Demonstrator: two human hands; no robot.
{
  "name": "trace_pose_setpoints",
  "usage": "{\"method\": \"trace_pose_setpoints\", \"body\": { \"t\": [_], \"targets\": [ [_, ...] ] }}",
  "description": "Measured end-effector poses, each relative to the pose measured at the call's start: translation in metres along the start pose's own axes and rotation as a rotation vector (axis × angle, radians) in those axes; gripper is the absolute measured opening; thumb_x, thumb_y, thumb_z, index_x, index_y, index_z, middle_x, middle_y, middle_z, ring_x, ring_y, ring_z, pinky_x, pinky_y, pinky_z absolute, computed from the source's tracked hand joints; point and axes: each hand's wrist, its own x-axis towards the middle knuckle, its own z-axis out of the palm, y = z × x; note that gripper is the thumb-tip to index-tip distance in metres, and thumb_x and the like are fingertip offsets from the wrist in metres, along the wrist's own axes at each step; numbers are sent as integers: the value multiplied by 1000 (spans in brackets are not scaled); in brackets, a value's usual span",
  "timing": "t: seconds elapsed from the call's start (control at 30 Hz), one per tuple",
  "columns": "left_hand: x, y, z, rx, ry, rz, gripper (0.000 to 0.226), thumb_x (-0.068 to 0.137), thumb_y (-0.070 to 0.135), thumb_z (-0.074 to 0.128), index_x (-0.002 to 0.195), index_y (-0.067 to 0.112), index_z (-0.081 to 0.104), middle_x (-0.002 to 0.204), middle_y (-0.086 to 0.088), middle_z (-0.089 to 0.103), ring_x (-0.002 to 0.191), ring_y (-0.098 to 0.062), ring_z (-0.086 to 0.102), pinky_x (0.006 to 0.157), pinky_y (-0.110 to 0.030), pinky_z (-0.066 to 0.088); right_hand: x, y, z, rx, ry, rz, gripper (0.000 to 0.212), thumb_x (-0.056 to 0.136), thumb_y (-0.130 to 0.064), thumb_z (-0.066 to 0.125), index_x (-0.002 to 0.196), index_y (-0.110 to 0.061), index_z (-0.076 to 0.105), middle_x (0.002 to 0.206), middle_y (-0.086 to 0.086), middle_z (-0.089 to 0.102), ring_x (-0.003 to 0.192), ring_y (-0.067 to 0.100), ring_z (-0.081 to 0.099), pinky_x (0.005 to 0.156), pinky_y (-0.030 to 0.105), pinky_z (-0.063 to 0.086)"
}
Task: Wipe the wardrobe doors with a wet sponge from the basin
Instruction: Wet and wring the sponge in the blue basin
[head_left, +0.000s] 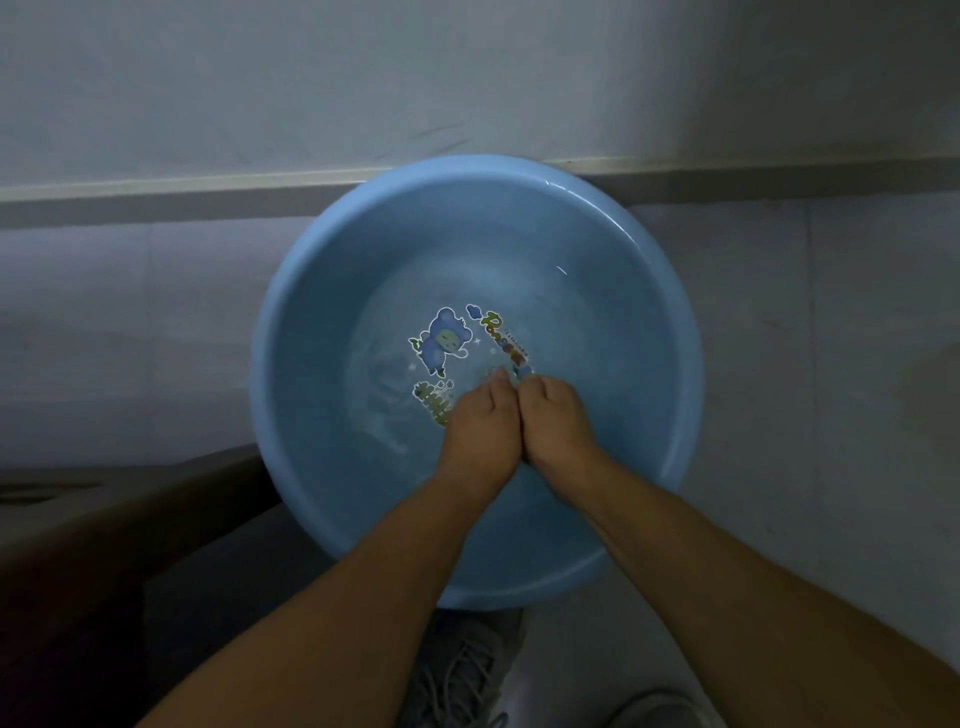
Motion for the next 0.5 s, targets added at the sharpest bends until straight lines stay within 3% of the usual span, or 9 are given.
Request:
{"method": "trace_pose_setpoints", "body": {
  "t": [0.1,0.17,0.23,0.3,0.37,0.43,0.5],
  "targets": [
    [-19,10,-2,-78,39,-90,50,109,36,36,83,8,68,90,-9,70,91,-28,65,91,-38,50,-19,-10,-7,-17,-7,-3,45,102,-9,44,58,-16,44,59,-2,48,56,9,41,49,17,34],
    [-36,19,-9,-179,56,-106,52,103,49,41,72,14,64,77,-5,67,79,-24,63,89,-45,53,-35,-20,-13,48,-38,8,38,102,-14,45,64,-17,46,63,0,50,60,13,45,58,25,39],
    [-54,35,-21,-198,45,-65,47,100,53,46,82,12,61,80,-3,64,79,-22,61,86,-45,54,-55,-30,-28,104,-87,21,29,104,-28,50,76,-20,54,74,-1,57,68,15,54,63,29,44],
    [-74,54,-37,-178,30,-26,31,105,38,49,88,13,53,81,0,57,77,-16,54,77,-37,50,-83,-45,-49,126,-164,50,20,102,-40,58,98,-21,62,92,1,67,76,16,65,58,29,49],
    [-99,80,-55,-166,-5,32,26,107,27,47,83,17,50,74,5,54,70,-9,50,67,-26,46,-113,-64,-70,276,-210,131,27,99,-38,63,112,-14,65,106,9,73,86,19,74,57,27,54],
    [-129,110,-67,-190,-86,87,26,107,19,47,82,16,53,67,10,56,61,-2,51,60,-17,46,-147,-89,-90,479,-244,188,25,100,-29,62,112,-7,65,105,12,76,90,21,76,62,30,58],
    [-161,140,-77,-195,-160,111,23,106,15,49,85,11,58,69,7,60,63,-3,55,60,-17,48,-181,-114,-111,660,-251,199,19,102,-22,59,111,-6,64,105,14,77,93,24,76,70,35,61]
  ]
}}
